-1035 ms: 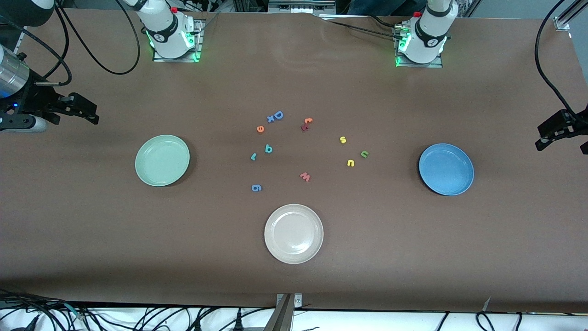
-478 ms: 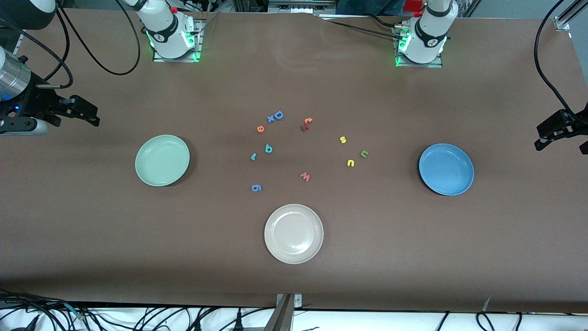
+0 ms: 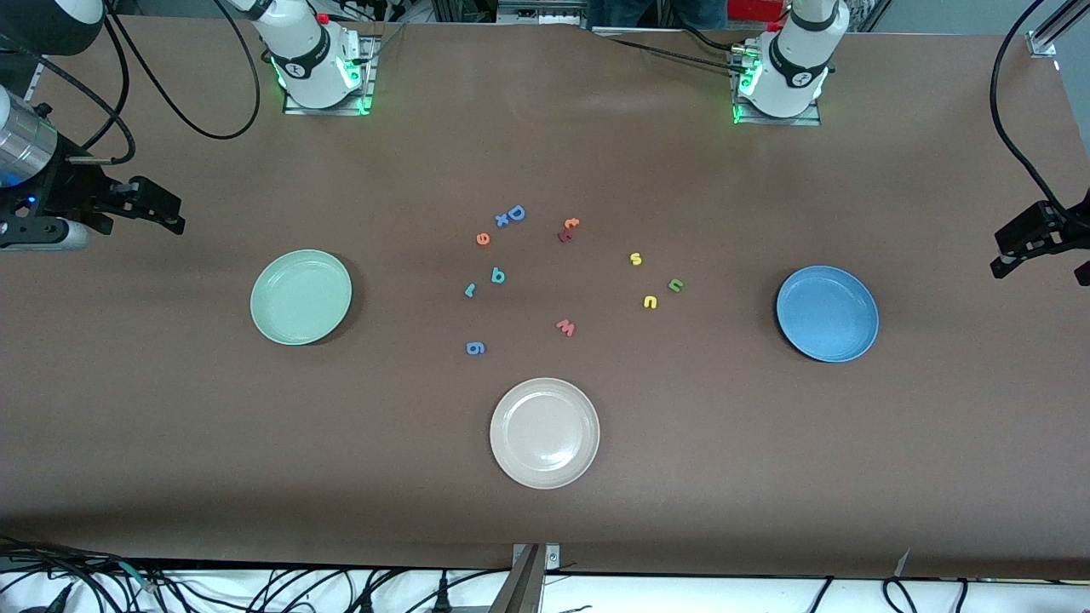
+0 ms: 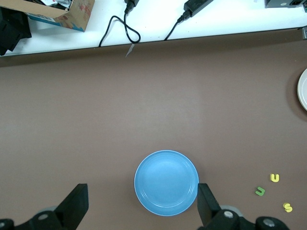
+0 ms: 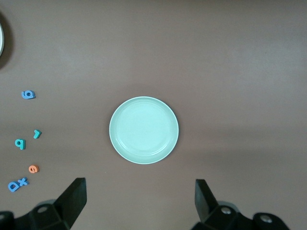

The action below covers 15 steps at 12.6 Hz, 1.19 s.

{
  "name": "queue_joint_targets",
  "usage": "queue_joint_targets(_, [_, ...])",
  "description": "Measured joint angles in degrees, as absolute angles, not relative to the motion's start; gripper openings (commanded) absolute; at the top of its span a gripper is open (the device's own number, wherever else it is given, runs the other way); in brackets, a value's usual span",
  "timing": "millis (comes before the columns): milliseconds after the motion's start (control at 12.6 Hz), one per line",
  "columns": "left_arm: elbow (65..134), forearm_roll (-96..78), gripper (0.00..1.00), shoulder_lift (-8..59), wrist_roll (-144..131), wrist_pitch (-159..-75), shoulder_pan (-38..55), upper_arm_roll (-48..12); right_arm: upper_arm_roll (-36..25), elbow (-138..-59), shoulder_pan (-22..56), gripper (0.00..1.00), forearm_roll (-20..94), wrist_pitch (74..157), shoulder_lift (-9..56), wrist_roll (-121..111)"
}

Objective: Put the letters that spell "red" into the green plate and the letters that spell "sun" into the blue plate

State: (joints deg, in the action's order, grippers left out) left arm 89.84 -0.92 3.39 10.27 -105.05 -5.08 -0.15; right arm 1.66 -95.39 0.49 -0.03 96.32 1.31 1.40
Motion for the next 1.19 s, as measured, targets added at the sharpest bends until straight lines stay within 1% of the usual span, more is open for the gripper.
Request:
queue_joint_targets(318, [89.81, -0.92, 1.0, 2.74, 10.27, -104.6, -5.05, -0.53, 1.79, -95.49, 0.74, 1.0, -0.03, 96.11, 1.93, 1.33])
queue_joint_targets(637, [89.75, -0.92, 1.0, 2.64, 10.27, -104.55, -5.05, -0.53, 2.24, -95.64, 3.56, 1.0, 0.02, 96.18, 4.81, 1.42])
queue_joint_targets(796, [89.75, -0.92, 1.0, 2.68, 10.27, -104.42, -5.1, -0.42, 2.34, -95.91, 7.45, 1.0, 0.1, 97.7, 8.18, 1.89])
queue_joint_targets(876, [89.75, -0.92, 1.0, 2.71, 10.27, -104.37, -5.18, -0.28, 2.41, -96.04, 9.96, 1.0, 0.13, 99.84, 10.47, 4.1])
queue_joint_targets(1194, [89.78, -0.92, 1.0, 2.73, 10.27, -103.98, -5.37, -0.1, 2.6, -96.28, 18.73, 1.0, 0.13, 108.4, 18.78, 21.09])
